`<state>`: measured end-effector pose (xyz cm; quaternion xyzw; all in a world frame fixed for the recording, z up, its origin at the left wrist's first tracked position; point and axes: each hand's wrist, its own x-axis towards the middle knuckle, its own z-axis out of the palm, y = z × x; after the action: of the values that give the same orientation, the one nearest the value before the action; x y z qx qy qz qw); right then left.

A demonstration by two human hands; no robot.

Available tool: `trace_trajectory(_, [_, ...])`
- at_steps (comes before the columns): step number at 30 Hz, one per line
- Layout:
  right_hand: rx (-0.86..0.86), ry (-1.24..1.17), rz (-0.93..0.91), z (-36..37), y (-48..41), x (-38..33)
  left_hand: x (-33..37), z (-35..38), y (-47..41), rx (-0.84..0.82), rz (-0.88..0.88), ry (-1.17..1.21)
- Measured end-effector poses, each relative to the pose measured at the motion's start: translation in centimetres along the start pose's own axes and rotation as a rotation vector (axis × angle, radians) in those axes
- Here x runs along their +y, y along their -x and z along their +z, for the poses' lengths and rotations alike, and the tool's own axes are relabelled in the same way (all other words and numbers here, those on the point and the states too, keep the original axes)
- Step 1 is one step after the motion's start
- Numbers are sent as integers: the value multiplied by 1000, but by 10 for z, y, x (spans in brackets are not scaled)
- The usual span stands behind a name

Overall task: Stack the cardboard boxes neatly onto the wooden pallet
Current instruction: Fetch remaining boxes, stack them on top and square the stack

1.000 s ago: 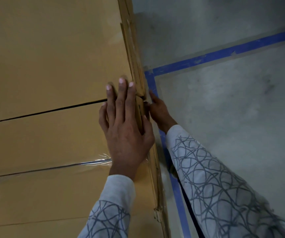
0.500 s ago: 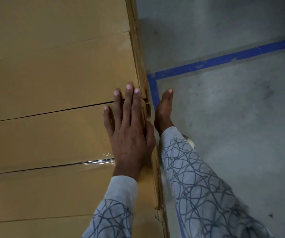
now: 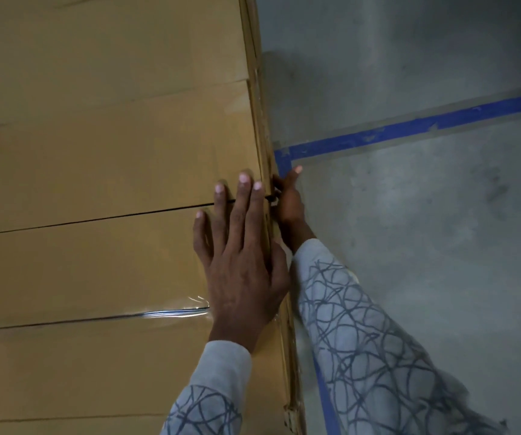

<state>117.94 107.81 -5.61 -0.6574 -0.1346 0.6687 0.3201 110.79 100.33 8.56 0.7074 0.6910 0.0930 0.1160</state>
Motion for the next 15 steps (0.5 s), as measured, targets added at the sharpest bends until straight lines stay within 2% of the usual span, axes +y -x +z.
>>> trace_trajectory(2, [50,78,8,-11,-7,-7,1,-2,1,-3,-3,-9])
trace_trajectory(4, [-3,69,23,-13,-12,-10,5,-2,-2,20,-30,-22])
trace_trajectory(8, [-65,-133,33,-1,-32,-18,24,-4,-40,162,-88,21])
trace_trajectory(10, [-122,-156,9,1,-41,-33,28,-6,-73,201,-103,42])
trace_trajectory(13, [-130,-123,-46,5,-53,-55,23,-4,-103,214,-128,22])
trace_trajectory(15, [-104,7,-64,11,-54,-65,19,2,-103,192,-123,7])
